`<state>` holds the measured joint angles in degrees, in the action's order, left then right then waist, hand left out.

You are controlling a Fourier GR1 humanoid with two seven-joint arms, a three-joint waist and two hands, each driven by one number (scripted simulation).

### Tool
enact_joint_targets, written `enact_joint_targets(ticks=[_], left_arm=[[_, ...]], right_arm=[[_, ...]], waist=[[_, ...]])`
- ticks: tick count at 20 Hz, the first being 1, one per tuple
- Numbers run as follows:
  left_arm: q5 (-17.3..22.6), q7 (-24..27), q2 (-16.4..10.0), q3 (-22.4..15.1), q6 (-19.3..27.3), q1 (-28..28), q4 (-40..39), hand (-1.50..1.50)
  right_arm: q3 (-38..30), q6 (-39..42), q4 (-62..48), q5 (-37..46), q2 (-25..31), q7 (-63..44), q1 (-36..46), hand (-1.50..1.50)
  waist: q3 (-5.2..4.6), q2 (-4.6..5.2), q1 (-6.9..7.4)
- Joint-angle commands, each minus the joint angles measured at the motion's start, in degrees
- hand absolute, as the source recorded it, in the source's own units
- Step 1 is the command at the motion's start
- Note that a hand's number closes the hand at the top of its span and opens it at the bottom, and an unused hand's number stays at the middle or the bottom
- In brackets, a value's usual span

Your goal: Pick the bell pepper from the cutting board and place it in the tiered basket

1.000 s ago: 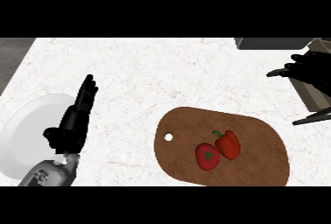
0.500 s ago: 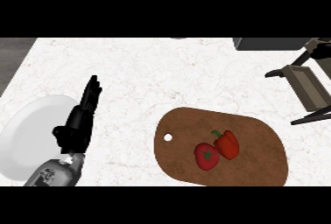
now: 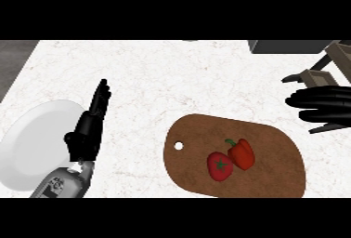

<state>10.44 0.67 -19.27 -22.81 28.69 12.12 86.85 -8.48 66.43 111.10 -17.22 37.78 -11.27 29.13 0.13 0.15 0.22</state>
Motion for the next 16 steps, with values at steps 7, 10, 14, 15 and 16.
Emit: enact_joint_targets(ticks=[7, 10, 14, 15, 16], left_arm=[[-2.1, -2.6, 1.7, 1.0, 0.1, 1.5, 0.6, 0.0], [-1.7, -1.4, 1.4, 0.9, -2.5, 0.7, 0.1, 0.0], [-1.4, -0.1, 1.1, 3.6, -3.5, 0.4, -0.6, 0.0], [-0.6, -2.1, -0.8, 4.4, -5.5, 0.8, 0.6, 0.0], [-3.6, 0.4, 4.0, 0.5, -1.7, -2.4, 0.1, 0.0]], right_arm=[[4.8, 7.4, 8.1, 13.9, -1.1, 5.7, -4.8, -1.5], [8.9, 6.1, 7.7, 20.6, -2.4, 7.3, -5.1, -1.5], [9.3, 5.6, 8.5, 24.7, 0.7, 11.0, -7.7, -1.5], [9.7, 5.4, 7.8, 25.2, 1.6, 11.5, -6.2, -1.5], [10.9, 2.9, 10.2, 28.6, 0.0, 12.6, -9.0, -1.5]], waist=[[-0.04, -0.02, 0.13], [0.0, 0.19, 0.68], [-0.01, 0.1, 0.24], [-0.03, 0.05, 0.41], [-0.02, 0.02, 0.24]])
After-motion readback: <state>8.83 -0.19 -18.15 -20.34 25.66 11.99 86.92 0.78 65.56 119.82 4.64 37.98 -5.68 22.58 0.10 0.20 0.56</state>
